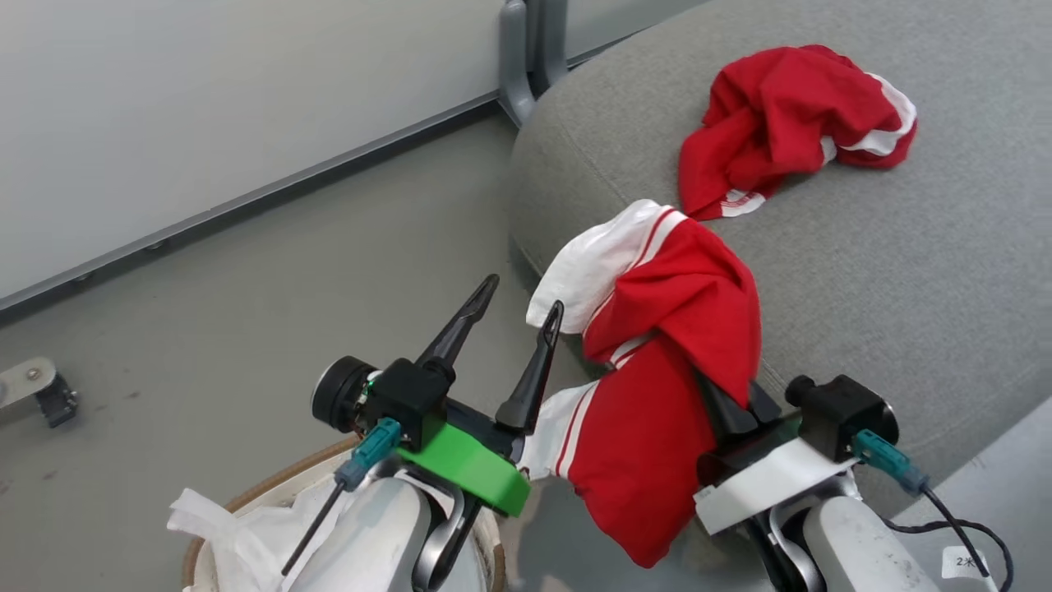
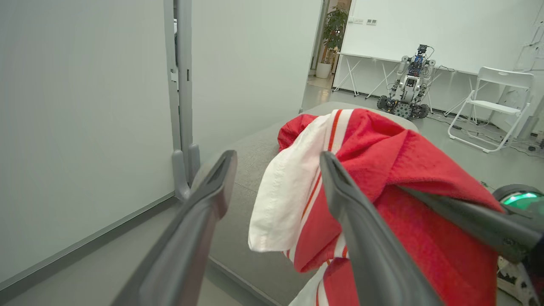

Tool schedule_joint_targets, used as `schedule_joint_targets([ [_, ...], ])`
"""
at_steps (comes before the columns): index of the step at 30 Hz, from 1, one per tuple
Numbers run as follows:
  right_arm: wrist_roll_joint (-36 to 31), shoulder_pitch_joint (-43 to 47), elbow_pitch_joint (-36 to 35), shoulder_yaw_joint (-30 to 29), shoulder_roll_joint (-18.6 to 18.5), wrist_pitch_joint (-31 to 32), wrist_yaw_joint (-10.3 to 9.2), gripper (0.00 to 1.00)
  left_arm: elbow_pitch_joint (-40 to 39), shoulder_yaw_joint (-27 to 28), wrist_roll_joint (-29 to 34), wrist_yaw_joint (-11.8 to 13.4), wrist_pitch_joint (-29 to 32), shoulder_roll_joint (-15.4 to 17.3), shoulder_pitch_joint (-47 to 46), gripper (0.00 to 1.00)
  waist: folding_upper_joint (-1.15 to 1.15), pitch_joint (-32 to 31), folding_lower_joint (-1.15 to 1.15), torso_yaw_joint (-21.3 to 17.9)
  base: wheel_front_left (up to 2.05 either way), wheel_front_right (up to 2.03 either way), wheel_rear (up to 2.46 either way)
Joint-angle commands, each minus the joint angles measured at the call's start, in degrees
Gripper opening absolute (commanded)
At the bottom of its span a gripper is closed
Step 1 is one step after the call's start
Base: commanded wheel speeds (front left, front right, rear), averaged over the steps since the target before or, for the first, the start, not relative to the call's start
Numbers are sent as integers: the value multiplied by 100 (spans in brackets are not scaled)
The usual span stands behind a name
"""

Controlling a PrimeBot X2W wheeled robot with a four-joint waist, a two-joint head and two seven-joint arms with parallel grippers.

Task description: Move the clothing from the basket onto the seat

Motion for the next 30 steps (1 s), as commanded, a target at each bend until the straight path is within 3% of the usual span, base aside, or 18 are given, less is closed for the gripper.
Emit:
schedule_joint_targets([
  [1, -31, 81, -73, -108, -6, -14, -8, 0, 45, -37, 19, -13, -3, 94, -49, 100, 0, 250, 0, -441, 0, 0, 0],
  [7, -193, 182, -279, -602, -4, -14, -8, 0, 175, -313, 49, -14, -4, 204, -175, 100, 0, 439, 0, -476, 0, 0, 0],
  [13, -447, -560, -452, -1254, -248, -14, -8, 0, 241, -377, 60, -7, -3, 320, -275, 100, 0, 763, 0, -490, 0, 0, 0],
  [16, -560, -1305, -394, -1449, -682, -14, -8, 0, 277, -378, 50, -7, -4, 395, -318, 100, 0, 974, 0, -490, 0, 0, 0],
  [23, -886, -3139, 197, -1475, -2071, -13, -8, 0, 230, -468, -4, -8, -3, 599, -533, 100, 0, 1555, 0, -236, 0, 0, 0],
  [30, -1002, -4444, 1087, -1737, -2866, -13, -8, 0, 202, -597, 3, -8, -4, 750, -885, 100, 0, 2130, 0, 170, 0, 0, 0],
])
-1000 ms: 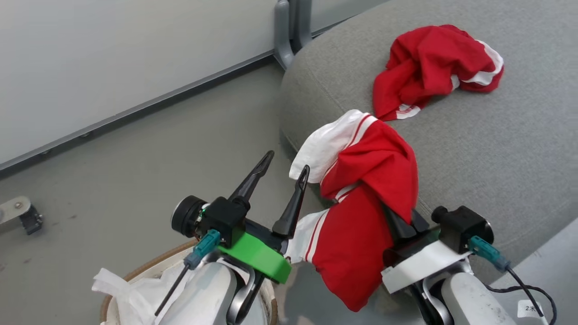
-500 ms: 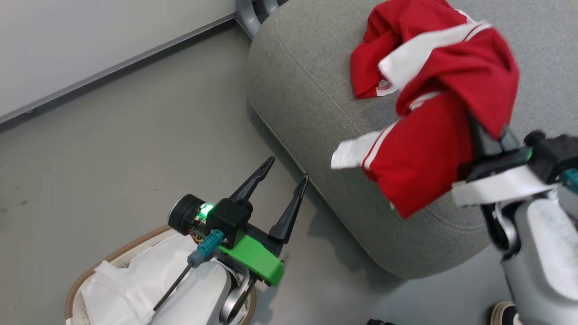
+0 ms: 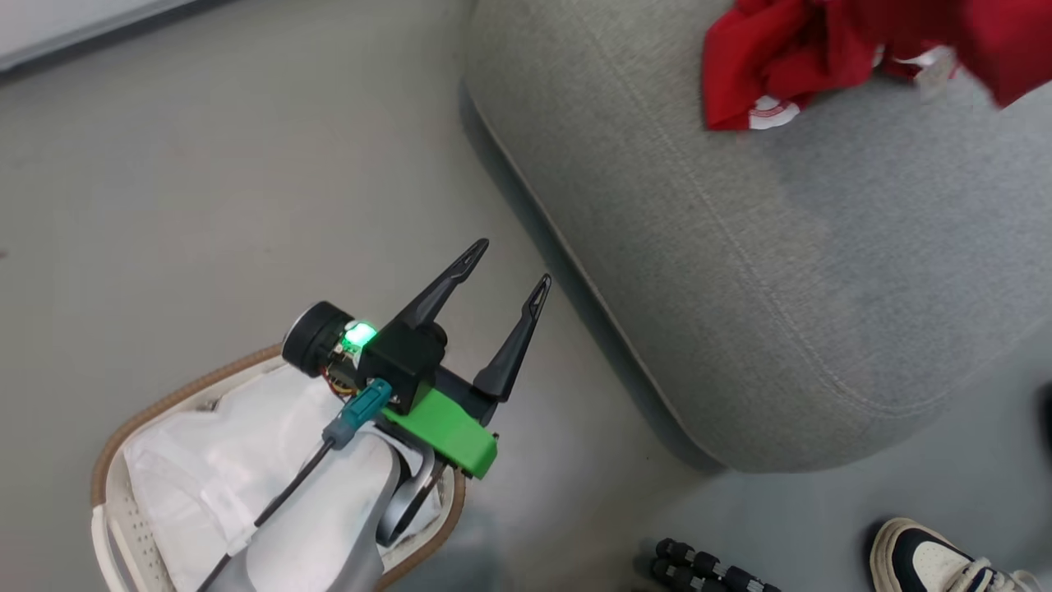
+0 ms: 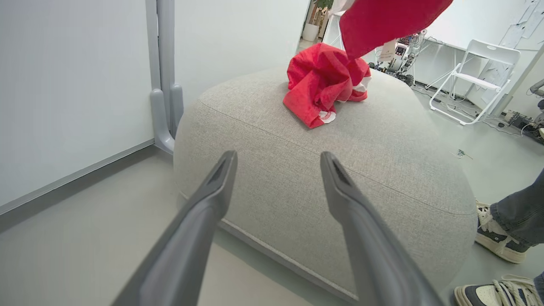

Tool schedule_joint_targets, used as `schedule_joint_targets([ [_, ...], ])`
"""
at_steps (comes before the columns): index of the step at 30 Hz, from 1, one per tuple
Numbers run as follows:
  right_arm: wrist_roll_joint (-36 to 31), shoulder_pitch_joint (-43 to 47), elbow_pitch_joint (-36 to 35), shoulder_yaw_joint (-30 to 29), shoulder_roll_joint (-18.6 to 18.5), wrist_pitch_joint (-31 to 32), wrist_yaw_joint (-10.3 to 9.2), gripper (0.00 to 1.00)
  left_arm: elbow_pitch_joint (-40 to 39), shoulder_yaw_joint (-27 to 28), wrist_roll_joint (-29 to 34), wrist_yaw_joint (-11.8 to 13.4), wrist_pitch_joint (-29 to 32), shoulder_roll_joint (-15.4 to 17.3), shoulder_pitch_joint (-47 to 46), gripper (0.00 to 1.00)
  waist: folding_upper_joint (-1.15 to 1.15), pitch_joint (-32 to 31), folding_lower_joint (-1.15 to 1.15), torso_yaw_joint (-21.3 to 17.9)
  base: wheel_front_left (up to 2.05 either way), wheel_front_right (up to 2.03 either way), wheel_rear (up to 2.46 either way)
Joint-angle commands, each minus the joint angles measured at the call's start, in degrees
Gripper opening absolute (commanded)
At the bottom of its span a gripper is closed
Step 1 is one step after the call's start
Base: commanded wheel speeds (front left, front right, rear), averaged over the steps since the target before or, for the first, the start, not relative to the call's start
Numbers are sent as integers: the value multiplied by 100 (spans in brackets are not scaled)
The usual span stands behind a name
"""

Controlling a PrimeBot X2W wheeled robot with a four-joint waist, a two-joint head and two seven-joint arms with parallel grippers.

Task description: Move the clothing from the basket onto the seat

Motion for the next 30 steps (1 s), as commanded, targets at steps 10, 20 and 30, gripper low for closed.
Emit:
schedule_joint_targets([
  [10, -441, -855, 1663, -717, -334, 30, -8, 0, 11, -141, 7, 4, -3, 122, -508, 100, -1, 1137, -1, 870, 0, 0, 0],
  [20, -783, -164, 2737, -1570, 301, -12, -8, 0, 79, -27, 60, 4, -3, 141, -680, 100, -1, 1501, -1, 1058, 0, 0, 0],
  [30, -947, 916, 2380, -2146, 949, -16, -8, 100, 154, 398, 27, 4, -3, 104, -438, 100, -1, 1135, -1, 911, 0, 0, 0],
])
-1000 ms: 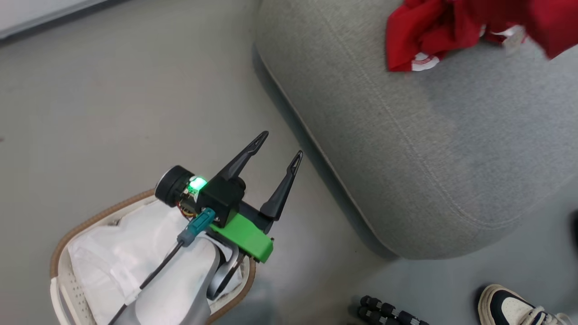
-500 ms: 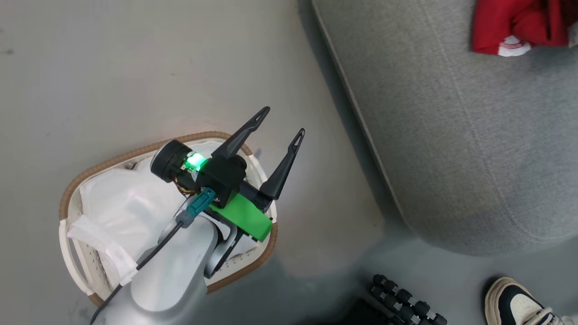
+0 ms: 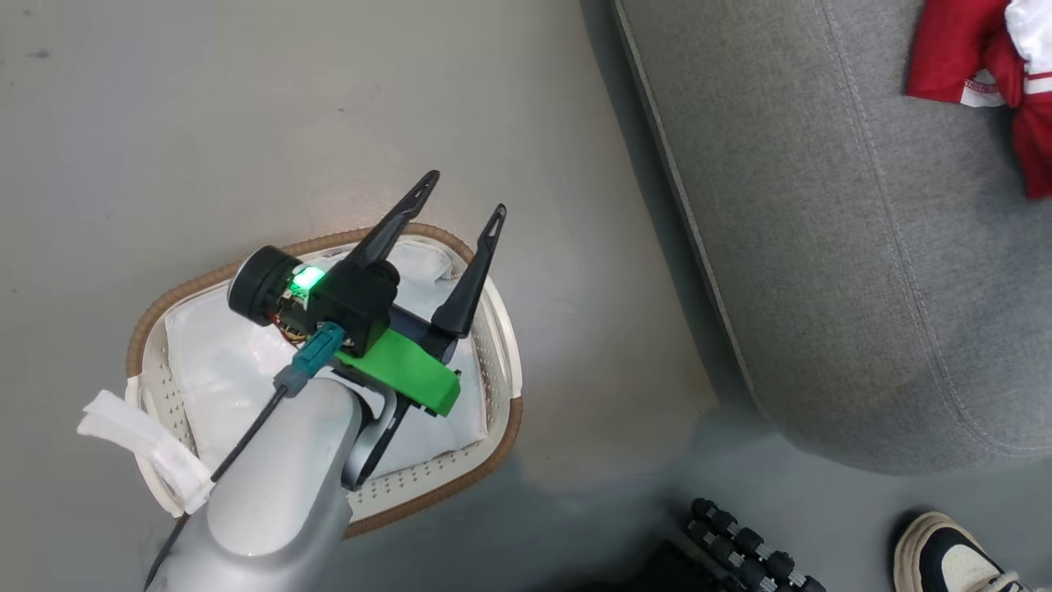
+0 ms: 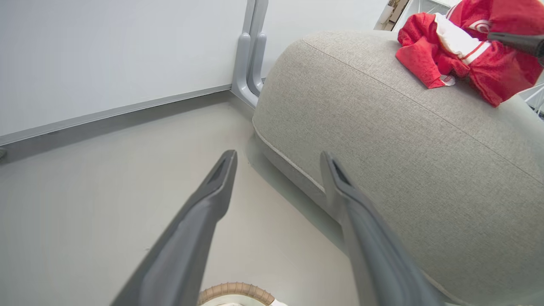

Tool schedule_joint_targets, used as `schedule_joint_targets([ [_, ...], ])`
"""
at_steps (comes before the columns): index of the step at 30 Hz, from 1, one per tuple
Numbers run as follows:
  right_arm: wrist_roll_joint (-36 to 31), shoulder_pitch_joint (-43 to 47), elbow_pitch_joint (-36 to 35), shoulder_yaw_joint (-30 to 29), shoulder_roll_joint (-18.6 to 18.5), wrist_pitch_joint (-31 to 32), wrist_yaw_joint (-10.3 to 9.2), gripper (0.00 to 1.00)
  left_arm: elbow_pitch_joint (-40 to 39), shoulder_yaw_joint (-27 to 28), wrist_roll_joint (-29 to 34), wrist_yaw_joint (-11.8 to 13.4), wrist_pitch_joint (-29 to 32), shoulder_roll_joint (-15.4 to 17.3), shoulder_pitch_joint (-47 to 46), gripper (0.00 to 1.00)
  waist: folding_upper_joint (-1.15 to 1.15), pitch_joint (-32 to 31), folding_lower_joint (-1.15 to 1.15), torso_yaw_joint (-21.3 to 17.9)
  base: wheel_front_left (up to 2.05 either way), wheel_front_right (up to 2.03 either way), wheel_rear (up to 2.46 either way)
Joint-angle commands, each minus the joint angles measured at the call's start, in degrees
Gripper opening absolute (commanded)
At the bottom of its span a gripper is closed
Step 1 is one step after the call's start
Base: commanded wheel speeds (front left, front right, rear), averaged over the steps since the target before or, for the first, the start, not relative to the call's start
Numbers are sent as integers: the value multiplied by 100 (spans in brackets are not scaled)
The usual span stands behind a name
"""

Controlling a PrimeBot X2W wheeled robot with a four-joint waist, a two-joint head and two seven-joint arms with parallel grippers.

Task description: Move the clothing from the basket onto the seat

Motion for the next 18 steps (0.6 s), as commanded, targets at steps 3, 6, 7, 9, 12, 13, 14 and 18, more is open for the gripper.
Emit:
schedule_joint_targets([
  [3, 12, 421, -245, -99, 73, -24, -8, 100, 10, 142, 28, 5, -4, -5, 158, 100, 0, -364, -1, -110, 0, 0, 0],
  [6, 62, 777, -537, -94, 148, -25, -8, 100, 31, 219, 43, 5, -3, -14, 279, 100, 0, -616, -1, -112, 0, 0, 0],
  [7, 94, 878, -628, -99, 173, -24, -8, 100, 35, 260, 39, 5, -4, -25, 320, 100, 0, -679, -1, -110, 0, 0, 0],
  [9, 93, 1143, -876, -10, 283, -24, -8, 100, 38, 354, 42, 5, -4, -51, 436, 100, 0, -853, -1, -104, 0, 0, 0],
  [12, 140, 1549, -1198, 157, 435, -20, -8, 100, 57, 536, 60, 5, -3, -117, 653, 100, 0, -1122, -1, -75, 0, 0, 0],
  [13, 161, 1645, -1278, 221, 480, -20, -8, 100, 58, 589, 74, 5, -4, -134, 706, 100, 0, -1178, -1, -61, 0, 0, 0],
  [14, 196, 1750, -1361, 316, 501, -20, -8, 100, 47, 674, 89, 5, -4, -161, 767, 100, 0, -1269, -1, -28, 0, 0, 0],
  [18, 407, 2048, -1705, 727, 708, -19, -8, 100, -17, 1129, 174, 52, -4, -240, 1047, 100, 0, -1540, -1, 104, 0, 0, 0],
])
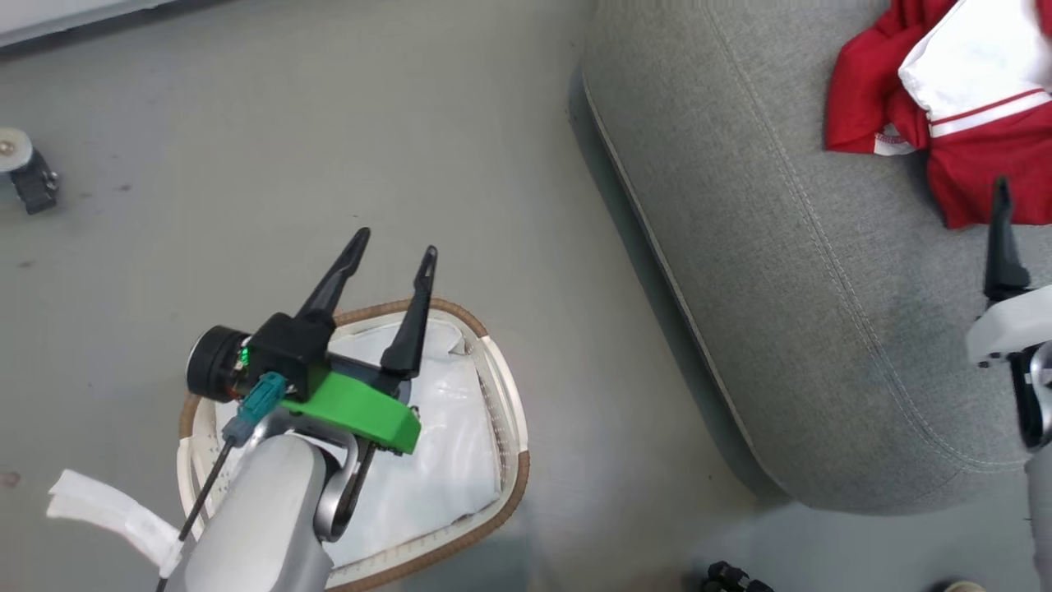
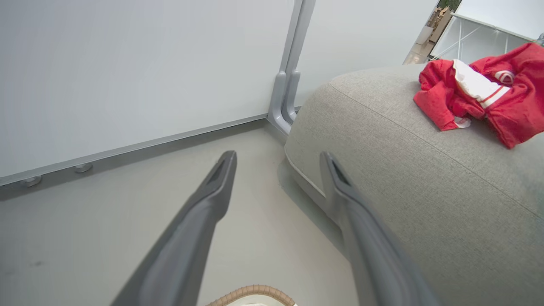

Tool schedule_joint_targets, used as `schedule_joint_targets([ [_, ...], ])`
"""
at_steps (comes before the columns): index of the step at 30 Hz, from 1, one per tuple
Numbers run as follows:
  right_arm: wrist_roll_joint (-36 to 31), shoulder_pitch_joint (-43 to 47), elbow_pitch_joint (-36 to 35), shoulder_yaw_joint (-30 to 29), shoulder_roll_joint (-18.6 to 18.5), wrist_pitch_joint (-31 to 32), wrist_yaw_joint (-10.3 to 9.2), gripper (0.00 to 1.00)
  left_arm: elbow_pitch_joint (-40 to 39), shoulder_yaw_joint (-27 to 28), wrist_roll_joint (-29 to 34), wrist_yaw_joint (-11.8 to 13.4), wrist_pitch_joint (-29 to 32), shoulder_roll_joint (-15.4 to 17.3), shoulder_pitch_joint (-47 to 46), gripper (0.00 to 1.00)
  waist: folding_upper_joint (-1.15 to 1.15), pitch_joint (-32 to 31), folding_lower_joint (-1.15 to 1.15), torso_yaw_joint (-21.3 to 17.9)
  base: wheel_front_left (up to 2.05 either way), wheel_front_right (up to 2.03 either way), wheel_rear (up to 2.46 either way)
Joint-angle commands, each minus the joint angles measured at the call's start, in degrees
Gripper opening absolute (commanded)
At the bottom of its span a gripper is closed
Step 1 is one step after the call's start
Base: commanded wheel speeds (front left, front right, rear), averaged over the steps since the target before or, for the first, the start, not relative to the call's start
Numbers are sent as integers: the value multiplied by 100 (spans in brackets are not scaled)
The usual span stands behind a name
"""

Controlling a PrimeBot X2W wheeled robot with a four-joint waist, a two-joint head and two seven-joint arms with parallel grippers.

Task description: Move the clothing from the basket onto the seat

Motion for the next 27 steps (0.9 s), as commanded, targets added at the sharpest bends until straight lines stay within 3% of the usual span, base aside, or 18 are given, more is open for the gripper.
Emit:
schedule_joint_targets([
  [1, 109, 142, -94, 101, 107, -11, -8, 100, -49, 164, 72, 32, -2, 3, 176, 100, 0, -358, 0, 186, 0, 0, 0],
  [13, 514, 591, -836, 1176, 819, -12, -8, 100, -230, 1515, 419, -9, -3, -167, 924, 100, 0, -923, 0, 972, 0, 0, 0],
  [27, 417, 1008, -738, 1588, 1170, -12, -8, 100, -42, 2347, 680, -15, -3, -483, 1380, 100, 0, -1437, 0, 1731, 0, 0, 0],
])
